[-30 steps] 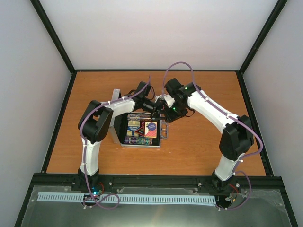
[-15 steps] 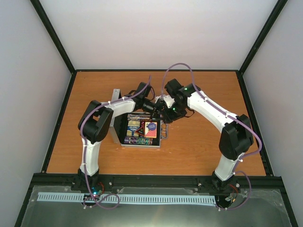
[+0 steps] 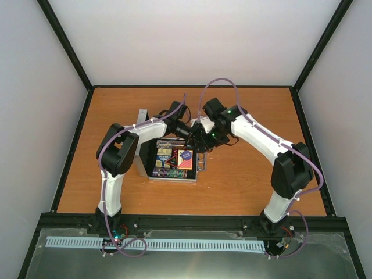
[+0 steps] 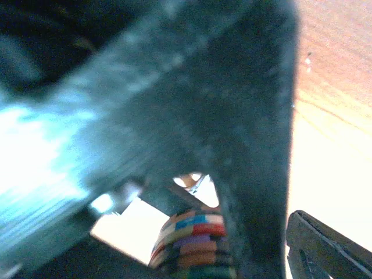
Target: Pack up texas hold em set
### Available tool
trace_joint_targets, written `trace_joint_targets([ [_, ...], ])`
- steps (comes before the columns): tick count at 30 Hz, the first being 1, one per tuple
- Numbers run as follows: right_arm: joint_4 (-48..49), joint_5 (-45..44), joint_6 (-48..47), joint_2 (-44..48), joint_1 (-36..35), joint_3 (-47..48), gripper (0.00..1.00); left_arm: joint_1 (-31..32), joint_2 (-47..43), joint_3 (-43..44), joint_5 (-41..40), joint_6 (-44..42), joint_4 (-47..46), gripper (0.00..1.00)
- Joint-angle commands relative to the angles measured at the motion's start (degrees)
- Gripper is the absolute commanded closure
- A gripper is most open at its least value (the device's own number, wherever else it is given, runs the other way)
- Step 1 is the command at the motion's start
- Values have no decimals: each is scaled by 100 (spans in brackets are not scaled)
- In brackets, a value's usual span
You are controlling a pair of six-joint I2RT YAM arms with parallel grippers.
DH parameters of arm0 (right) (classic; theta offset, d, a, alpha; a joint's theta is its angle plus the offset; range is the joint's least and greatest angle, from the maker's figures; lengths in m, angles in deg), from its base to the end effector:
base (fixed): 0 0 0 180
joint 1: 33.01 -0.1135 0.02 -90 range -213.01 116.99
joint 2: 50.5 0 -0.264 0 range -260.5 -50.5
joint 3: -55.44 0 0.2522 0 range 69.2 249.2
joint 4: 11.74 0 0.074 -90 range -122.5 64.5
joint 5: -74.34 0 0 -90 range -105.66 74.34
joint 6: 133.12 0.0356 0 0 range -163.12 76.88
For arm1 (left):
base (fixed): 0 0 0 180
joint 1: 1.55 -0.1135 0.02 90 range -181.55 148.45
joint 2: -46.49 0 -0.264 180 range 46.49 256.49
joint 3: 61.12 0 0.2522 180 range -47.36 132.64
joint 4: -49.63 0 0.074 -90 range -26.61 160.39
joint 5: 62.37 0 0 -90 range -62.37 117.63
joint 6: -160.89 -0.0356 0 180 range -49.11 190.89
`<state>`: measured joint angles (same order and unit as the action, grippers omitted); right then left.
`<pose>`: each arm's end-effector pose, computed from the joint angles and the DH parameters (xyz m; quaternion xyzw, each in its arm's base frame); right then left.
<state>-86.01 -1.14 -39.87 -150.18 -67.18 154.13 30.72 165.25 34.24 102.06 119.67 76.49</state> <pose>0.2797 0.2007 0.2645 -0.2779 0.9439 0.1595 0.0803 0.3469 -0.2596 0.1805 -0.0959 -0.7707 0.6082 0.1638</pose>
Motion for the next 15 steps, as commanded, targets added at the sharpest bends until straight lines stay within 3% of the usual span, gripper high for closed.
trace_joint_targets([
  [1, 225, -243, 170, 535, -45, 174, 6, 31, -183, 575, -202, -683, 816, 99],
  [15, 617, -1908, 1611, 1863, 124, -389, 1, -19, -735, 932, -2228, -1807, 2515, 99],
])
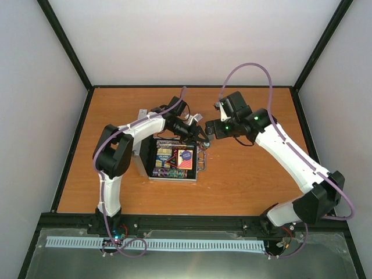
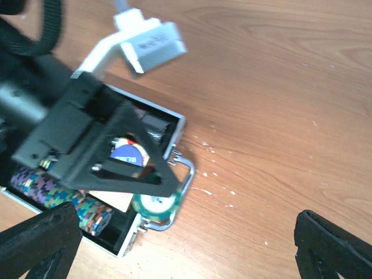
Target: Pack up texas hold em set
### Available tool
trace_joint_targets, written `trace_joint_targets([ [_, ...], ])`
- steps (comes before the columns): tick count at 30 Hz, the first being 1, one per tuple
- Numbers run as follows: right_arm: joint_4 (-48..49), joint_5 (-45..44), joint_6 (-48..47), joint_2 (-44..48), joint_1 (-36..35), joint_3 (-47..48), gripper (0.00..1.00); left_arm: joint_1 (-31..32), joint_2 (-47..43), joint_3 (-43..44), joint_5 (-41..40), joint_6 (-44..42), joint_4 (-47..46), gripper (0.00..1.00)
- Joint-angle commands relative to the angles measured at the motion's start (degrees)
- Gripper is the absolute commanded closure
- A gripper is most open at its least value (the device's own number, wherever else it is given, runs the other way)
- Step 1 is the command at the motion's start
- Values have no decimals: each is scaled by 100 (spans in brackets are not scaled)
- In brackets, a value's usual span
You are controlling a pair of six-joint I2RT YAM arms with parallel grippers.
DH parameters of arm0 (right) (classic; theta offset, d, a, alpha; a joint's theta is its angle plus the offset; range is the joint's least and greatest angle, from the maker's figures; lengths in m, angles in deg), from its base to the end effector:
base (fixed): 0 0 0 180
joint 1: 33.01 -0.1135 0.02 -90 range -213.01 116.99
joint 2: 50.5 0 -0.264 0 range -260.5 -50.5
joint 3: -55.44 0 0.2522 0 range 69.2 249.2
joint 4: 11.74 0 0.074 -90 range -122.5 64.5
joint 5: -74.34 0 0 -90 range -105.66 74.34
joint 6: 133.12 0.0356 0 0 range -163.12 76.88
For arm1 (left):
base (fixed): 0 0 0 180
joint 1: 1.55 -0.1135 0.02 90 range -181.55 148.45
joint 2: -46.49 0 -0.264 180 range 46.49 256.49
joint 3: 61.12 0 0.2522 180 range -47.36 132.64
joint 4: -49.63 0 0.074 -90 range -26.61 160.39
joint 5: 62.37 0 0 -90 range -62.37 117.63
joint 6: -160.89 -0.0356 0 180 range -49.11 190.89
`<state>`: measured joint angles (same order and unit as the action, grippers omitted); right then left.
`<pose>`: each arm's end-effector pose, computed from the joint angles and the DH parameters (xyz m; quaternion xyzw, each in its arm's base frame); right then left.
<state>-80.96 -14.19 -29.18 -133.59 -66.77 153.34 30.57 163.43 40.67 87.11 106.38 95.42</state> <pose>0.2454 0.1652 0.3509 -0.1677 0.9372 0.1347 0.2746 0.3460 -0.2534 0.2025 -0.0997 -0.8438 0.5202 0.0862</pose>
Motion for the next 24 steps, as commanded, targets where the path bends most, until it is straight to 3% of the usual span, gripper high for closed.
trace_joint_targets([
  [1, 121, -663, 618, 251, 93, -387, 0, -2, -666, 237, -910, -541, 722, 100],
  [8, -46, -966, 1096, 220, 115, -597, 0, 196, -1454, -424, -1877, -517, 943, 99],
  [15, -305, -1234, 1485, -81, 124, -404, 1, 394, -2055, -1104, -2526, 43, 684, 99],
  [24, -474, -1743, 1813, -544, 234, -225, 1, 890, -2241, -1437, -3272, 579, 575, 99],
])
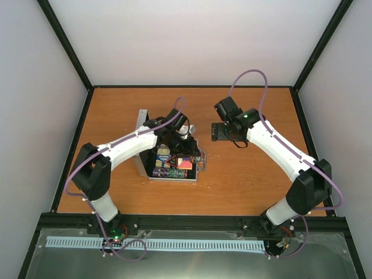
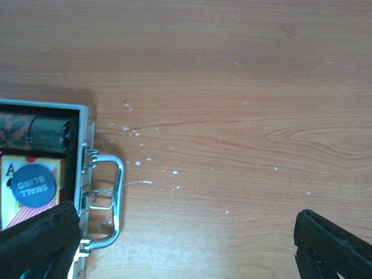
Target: Pack up texas hold em set
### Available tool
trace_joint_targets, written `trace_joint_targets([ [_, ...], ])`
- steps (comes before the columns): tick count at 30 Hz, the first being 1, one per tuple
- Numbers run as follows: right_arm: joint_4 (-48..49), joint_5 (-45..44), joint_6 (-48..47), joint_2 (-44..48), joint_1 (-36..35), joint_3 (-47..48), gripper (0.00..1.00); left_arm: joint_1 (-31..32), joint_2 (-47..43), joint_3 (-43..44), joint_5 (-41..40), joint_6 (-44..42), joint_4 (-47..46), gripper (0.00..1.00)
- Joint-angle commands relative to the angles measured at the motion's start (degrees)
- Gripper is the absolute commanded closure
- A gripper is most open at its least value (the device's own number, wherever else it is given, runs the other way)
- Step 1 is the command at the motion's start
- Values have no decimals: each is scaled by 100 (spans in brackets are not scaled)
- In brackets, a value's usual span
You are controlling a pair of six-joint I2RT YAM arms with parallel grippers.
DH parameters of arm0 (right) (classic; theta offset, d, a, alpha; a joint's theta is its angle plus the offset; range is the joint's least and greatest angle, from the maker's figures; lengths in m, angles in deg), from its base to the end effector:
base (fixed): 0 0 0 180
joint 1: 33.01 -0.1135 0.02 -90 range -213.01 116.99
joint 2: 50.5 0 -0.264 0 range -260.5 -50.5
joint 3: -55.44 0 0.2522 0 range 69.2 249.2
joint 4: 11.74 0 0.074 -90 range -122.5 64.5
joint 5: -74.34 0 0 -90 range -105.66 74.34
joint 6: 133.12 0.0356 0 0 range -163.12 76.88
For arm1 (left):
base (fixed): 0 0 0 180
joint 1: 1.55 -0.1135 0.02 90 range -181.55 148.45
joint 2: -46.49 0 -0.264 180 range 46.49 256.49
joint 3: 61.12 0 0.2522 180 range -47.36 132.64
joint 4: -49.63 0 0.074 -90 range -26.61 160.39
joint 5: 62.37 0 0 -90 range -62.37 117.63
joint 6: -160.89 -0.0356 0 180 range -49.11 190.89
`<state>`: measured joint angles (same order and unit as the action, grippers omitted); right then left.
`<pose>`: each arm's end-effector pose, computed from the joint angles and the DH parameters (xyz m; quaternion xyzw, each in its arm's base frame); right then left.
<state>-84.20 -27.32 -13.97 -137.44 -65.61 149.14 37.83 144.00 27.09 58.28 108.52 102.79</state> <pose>0.2576 0.1562 0.3076 -0.0079 0.9727 0.0222 0.2307 0.2604 -0.2372 0.2417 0.0772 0.9357 -0.3438 0.0198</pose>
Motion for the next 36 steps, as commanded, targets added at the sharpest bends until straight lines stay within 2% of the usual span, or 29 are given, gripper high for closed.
trace_joint_targets([
  [1, -124, -429, 293, -191, 153, 207, 1, 209, -321, -141, -426, 418, -157, 99],
  [7, 226, -66, 257, -283, 351, 145, 1, 573, -204, -225, -446, 597, -55, 99],
  [12, 422, 485, 74, -409, 381, -49, 2, 607, 2, -58, -810, 453, 277, 99],
  [17, 732, 770, 161, -241, 383, -514, 3, 631, 24, -182, -1014, 551, 200, 99],
  [24, 749, 863, 84, -257, 378, -663, 3, 774, 126, -336, -1243, 797, -42, 99],
  [36, 875, 973, -13, -398, 377, -717, 3, 902, 267, -571, -1763, 810, 280, 99],
])
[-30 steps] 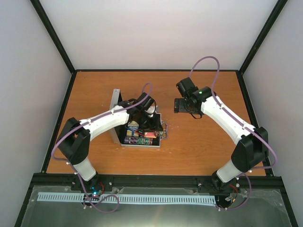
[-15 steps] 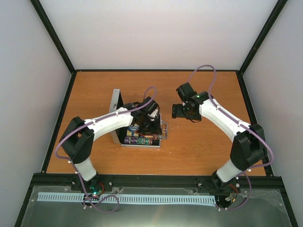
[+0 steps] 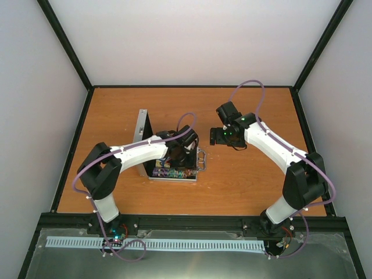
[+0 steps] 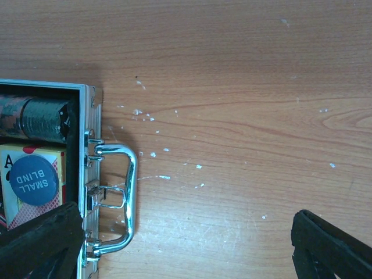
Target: Pack up texas hold em set
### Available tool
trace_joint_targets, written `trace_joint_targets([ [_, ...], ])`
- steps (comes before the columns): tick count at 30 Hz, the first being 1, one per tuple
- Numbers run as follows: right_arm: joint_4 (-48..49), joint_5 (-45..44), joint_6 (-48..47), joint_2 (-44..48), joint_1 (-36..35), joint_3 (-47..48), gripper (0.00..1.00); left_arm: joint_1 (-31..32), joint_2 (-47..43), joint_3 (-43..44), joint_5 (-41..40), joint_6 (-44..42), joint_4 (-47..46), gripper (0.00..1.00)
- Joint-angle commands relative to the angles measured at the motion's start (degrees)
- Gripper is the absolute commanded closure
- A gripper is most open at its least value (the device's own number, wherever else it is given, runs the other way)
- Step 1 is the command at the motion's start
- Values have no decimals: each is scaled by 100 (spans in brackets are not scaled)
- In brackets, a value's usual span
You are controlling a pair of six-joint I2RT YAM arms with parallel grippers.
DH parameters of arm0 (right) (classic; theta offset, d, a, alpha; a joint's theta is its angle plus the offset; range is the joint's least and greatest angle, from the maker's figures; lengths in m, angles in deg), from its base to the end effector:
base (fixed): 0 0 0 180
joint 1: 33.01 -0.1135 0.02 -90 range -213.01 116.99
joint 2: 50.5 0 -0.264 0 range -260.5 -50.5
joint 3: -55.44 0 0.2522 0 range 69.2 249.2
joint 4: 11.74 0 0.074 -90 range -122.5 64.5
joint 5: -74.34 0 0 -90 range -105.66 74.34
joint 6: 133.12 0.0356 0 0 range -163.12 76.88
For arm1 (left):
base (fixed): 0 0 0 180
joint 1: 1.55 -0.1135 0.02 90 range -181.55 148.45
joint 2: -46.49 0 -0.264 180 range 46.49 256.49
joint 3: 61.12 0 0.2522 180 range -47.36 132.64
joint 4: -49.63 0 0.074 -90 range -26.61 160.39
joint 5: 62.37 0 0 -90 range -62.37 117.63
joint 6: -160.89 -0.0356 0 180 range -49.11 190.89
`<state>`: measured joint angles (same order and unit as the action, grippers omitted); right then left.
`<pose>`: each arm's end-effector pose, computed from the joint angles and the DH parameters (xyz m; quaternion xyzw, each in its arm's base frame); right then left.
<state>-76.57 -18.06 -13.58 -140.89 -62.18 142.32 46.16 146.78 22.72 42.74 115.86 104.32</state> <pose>0.2749 0.1517 0.2602 0.0071 0.9820 0.0742 0.1738 0.2247 -0.2608 0.1993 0.0449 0.9771 -0.2070 0.0183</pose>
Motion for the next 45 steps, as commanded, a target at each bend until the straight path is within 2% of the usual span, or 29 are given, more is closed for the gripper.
trace_joint_targets([
  [1, 121, 42, -53, -64, 37, -37, 3, 72, 4, -176, -258, 55, 157, 99],
  [11, 145, 59, -106, -135, 60, -94, 3, 81, -72, -248, -1047, 138, 407, 99],
  [20, 200, 56, -116, -165, 61, -162, 3, 302, 41, -48, -1344, 143, 779, 99],
  [27, 334, 277, -316, -126, 61, -192, 4, 317, -320, -259, -1519, 374, 888, 99],
  [35, 520, 1778, -448, -659, -19, -68, 14, 320, -546, -557, -1467, 597, 834, 99],
  [40, 545, 2203, -363, -1015, -348, 112, 19, 317, -583, -608, -1480, 624, 860, 99],
  [45, 684, 2550, -142, -1183, -526, 119, 29, 318, -606, -631, -1505, 636, 884, 99],
])
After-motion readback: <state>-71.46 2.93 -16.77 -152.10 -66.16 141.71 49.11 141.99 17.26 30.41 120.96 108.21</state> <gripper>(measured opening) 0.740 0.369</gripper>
